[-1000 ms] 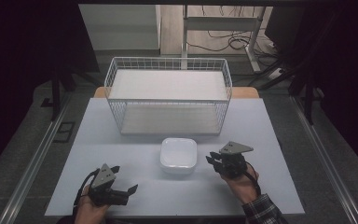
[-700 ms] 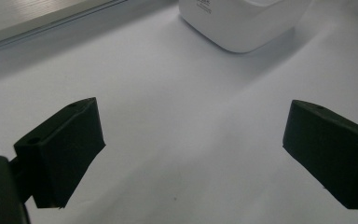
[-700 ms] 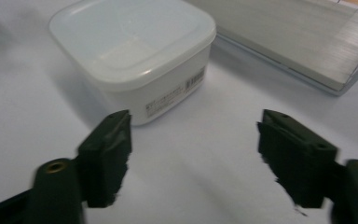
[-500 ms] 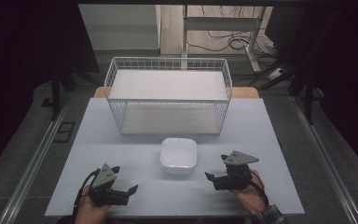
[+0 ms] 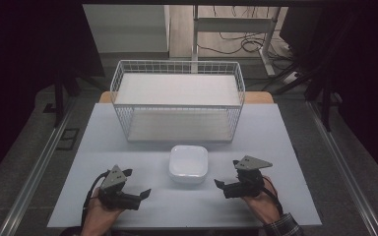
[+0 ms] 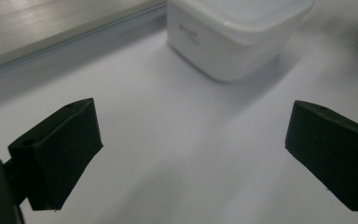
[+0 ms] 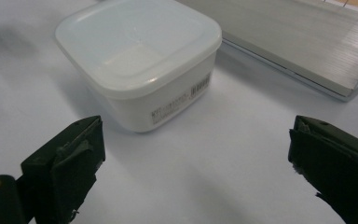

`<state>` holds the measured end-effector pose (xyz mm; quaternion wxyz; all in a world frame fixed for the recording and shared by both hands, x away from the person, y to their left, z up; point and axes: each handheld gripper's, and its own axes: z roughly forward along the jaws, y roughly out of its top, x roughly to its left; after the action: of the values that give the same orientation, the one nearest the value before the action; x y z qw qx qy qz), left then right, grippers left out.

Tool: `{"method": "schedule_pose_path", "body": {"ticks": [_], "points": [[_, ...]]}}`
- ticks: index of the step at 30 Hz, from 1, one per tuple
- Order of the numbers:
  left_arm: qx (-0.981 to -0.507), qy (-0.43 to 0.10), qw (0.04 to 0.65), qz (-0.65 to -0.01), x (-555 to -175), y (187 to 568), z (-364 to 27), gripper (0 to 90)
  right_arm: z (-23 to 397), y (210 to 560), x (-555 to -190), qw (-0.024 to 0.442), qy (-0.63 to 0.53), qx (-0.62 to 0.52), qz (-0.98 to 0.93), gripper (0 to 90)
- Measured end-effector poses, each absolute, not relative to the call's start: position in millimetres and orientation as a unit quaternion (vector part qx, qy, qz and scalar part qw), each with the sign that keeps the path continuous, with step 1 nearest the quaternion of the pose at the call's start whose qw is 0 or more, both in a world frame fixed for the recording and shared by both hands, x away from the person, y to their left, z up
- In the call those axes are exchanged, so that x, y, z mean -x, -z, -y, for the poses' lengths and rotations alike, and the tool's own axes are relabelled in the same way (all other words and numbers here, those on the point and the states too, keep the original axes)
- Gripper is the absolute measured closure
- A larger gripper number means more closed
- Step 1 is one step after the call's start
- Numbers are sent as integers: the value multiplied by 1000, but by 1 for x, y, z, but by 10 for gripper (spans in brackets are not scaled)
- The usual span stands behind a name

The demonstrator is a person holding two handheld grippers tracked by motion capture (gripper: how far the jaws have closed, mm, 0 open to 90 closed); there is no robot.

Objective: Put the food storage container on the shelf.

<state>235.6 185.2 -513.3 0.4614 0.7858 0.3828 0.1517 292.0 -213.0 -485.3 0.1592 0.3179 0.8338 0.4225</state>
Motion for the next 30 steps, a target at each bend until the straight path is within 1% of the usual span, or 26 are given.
{"method": "schedule_pose_path", "body": {"ticks": [2, 5, 10, 14, 20, 22, 24, 28, 30], "points": [[-783, -140, 470, -383, -245, 511, -181, 43, 210, 484, -294, 158, -424, -320, -832, 19], [-789, -134, 466, -377, -260, 507, -173, 73, 203, 483, -297, 154, -420, -320, -835, 2], [-797, -128, 461, -368, -276, 503, -162, 106, 193, 479, -303, 147, -423, -332, -830, 0], [-808, -123, 452, -357, -289, 500, -149, 111, 188, 476, -305, 152, -423, -328, -831, 4], [-816, -122, 449, -344, -307, 494, -130, 114, 181, 475, -319, 127, -420, -336, -833, 32], [-817, -121, 449, -341, -310, 493, -127, 112, 180, 475, -321, 123, -420, -336, -834, 37], [-821, -117, 447, -334, -315, 492, -123, 83, 177, 475, -326, 121, -420, -336, -834, 46], [-821, -111, 449, -335, -329, 494, -115, 80, 166, 476, -339, 113, -424, -337, -833, 94], [-821, -111, 447, -336, -331, 495, -113, 81, 164, 477, -341, 116, -423, -335, -834, 100]]}}
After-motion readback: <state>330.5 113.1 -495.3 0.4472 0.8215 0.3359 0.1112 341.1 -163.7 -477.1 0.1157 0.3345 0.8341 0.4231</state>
